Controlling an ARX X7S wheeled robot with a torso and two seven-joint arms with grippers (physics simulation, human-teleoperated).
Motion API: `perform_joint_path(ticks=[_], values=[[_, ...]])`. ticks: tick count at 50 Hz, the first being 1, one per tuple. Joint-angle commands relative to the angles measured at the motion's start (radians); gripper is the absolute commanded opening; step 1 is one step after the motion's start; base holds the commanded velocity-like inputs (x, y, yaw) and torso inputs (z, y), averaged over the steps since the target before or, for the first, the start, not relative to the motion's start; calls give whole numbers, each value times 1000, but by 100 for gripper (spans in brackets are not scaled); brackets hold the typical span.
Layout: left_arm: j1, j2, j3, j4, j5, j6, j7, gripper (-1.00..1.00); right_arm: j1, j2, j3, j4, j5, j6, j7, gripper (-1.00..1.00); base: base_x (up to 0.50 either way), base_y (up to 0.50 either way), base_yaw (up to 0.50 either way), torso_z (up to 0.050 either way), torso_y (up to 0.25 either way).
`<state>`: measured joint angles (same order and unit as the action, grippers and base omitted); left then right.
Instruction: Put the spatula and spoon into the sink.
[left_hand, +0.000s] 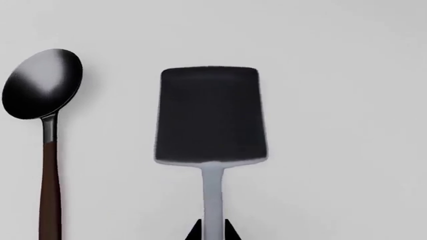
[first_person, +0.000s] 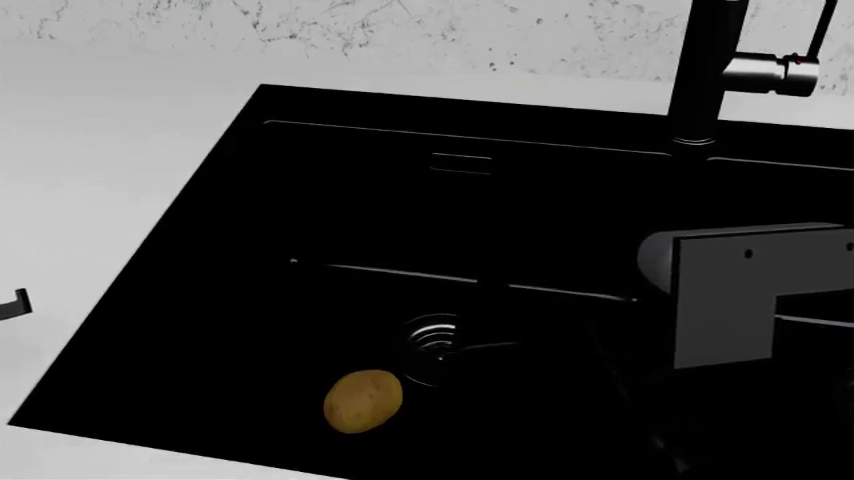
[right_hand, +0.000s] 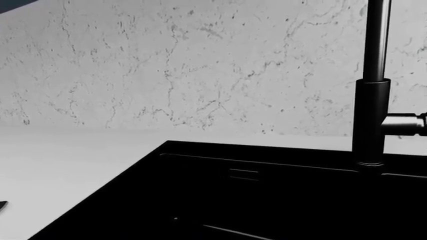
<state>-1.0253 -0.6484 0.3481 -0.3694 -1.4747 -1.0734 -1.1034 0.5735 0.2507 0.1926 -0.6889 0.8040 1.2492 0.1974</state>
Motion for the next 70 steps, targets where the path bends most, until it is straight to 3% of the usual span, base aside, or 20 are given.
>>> perform_joint_path(ticks=[1,11,22,39,48,56,70], values=[[0,23,3,68,-45,-30,18,-100,6,-13,22,-2,-2,5,-7,100,0,0,0,0,0],[-126,47,-19,195,-160,-102,-35,-100,13,-10,13,10,2,-1,-4,100,0,0,0,0,0],[-252,139,0,212,-230,-135,-26,-100,13,-8,5,11,9,-10,-2,100,0,0,0,0,0],[-268,325,63,65,-137,-51,262,-100,8,-2,6,9,23,-24,5,100,0,0,0,0,0],[-211,377,49,60,-172,-14,308,-100,-3,4,16,-1,36,-31,6,100,0,0,0,0,0],[-222,432,81,-70,-110,36,434,-100,-16,6,20,-9,47,-37,9,100,0,0,0,0,0],[-262,566,257,-444,103,134,729,-100,-25,13,5,-3,43,-55,11,100,0,0,0,0,0]])
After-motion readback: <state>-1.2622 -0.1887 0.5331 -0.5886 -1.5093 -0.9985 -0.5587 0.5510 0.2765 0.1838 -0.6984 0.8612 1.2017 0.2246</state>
